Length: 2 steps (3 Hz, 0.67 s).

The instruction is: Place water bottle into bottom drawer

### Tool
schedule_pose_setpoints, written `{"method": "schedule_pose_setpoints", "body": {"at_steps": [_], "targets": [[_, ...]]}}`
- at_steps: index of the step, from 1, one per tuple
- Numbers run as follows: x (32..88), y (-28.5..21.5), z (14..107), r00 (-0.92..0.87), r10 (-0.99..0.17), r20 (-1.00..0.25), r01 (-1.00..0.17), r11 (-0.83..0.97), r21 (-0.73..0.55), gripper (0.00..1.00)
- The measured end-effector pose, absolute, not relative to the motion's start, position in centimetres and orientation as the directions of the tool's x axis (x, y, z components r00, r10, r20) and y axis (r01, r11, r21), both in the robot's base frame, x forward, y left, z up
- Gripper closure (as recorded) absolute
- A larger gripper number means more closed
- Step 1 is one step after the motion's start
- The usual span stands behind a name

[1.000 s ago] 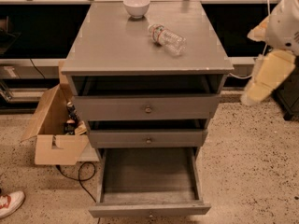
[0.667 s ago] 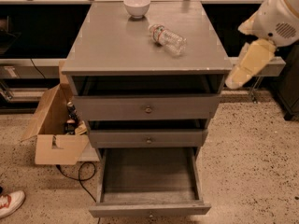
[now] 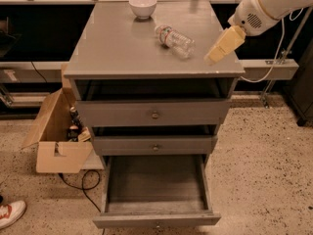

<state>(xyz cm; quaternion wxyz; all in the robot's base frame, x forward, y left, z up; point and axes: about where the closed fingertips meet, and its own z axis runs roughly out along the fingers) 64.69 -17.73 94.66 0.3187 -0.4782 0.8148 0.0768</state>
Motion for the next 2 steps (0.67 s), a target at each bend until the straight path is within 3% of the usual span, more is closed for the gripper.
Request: {"method": "schedule_pose_setpoints", "body": {"at_steps": [1, 2], "targets": [[64.7, -17.7, 94.7, -0.34, -0.73, -0.593, -0.828, 0.531, -0.179, 0.0], [68.7, -14.8, 92.4, -0.345, -0.701, -0.623, -0.819, 0.55, -0.165, 0.0]]}}
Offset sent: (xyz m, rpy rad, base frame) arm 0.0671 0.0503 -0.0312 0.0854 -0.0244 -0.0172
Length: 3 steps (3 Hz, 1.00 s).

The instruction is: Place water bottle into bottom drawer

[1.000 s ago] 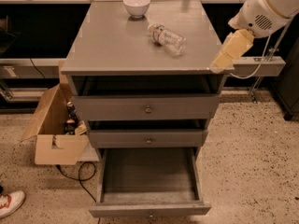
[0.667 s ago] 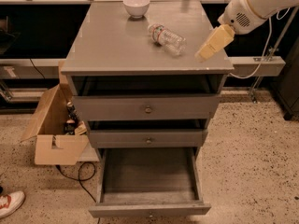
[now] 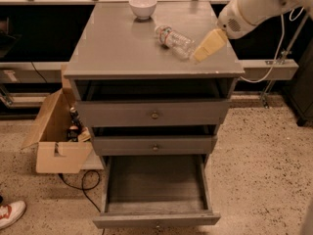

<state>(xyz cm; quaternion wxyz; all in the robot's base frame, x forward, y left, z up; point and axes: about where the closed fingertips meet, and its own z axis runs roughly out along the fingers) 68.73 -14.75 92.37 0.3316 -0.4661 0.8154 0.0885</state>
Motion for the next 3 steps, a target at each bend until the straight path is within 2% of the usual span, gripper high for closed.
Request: {"method": "schedule_pose_setpoints", "body": {"at_steps": [1, 3], "targets": [[73.0, -11.9, 90.5, -0.365, -0.687, -0.629, -0.79, 0.586, -0.181, 0.0], [79.0, -10.1, 89.2, -0.434, -0.58, -0.69, -0.701, 0.698, -0.146, 0.0]]}}
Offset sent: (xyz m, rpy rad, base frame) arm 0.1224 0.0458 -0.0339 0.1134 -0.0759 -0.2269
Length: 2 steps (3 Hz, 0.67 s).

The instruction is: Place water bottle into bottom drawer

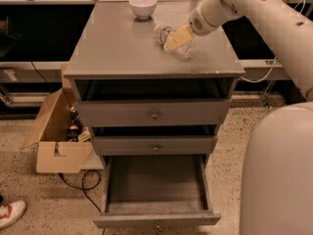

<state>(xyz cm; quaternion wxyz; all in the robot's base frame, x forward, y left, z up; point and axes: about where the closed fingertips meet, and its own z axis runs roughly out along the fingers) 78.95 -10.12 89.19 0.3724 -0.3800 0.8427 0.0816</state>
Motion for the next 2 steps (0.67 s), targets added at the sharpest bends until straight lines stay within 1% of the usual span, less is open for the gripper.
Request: {"method": "schedule_pose_setpoints", "body": {"at_steps": [1, 2], "targets": [[81.3, -8.4, 88.4, -0.474, -0.587, -0.656, -0.676, 0.72, -0.155, 0.0], [82.3, -7.1, 87.9, -0.489, -0.605, -0.628, -0.676, 0.718, -0.164, 0.0]]}}
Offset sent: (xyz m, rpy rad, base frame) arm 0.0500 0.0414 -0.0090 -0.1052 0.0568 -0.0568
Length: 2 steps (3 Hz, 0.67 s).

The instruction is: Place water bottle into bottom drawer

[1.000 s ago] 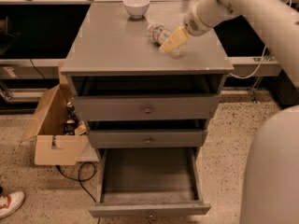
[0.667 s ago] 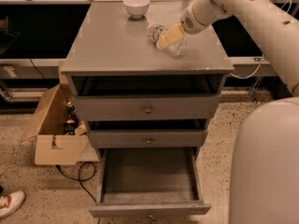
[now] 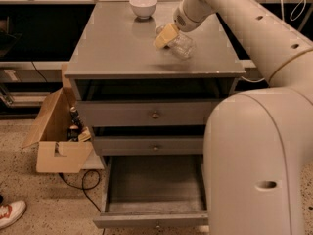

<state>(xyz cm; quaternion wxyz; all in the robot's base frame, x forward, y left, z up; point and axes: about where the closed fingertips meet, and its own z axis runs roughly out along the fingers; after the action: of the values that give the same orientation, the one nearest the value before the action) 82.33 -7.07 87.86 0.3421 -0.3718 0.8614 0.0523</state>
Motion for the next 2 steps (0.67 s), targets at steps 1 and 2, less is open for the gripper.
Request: {"method": "schedule_pose_setpoints", "body": {"at_steps": [1, 2], "targets": [[82.8, -5.7, 85.6, -0.516, -0.595, -0.617, -0.7, 0.708, -0.097, 0.25], [82.9, -5.1, 84.6, -0.526, -0.592, -0.611, -0.714, 0.697, -0.062, 0.49]]}}
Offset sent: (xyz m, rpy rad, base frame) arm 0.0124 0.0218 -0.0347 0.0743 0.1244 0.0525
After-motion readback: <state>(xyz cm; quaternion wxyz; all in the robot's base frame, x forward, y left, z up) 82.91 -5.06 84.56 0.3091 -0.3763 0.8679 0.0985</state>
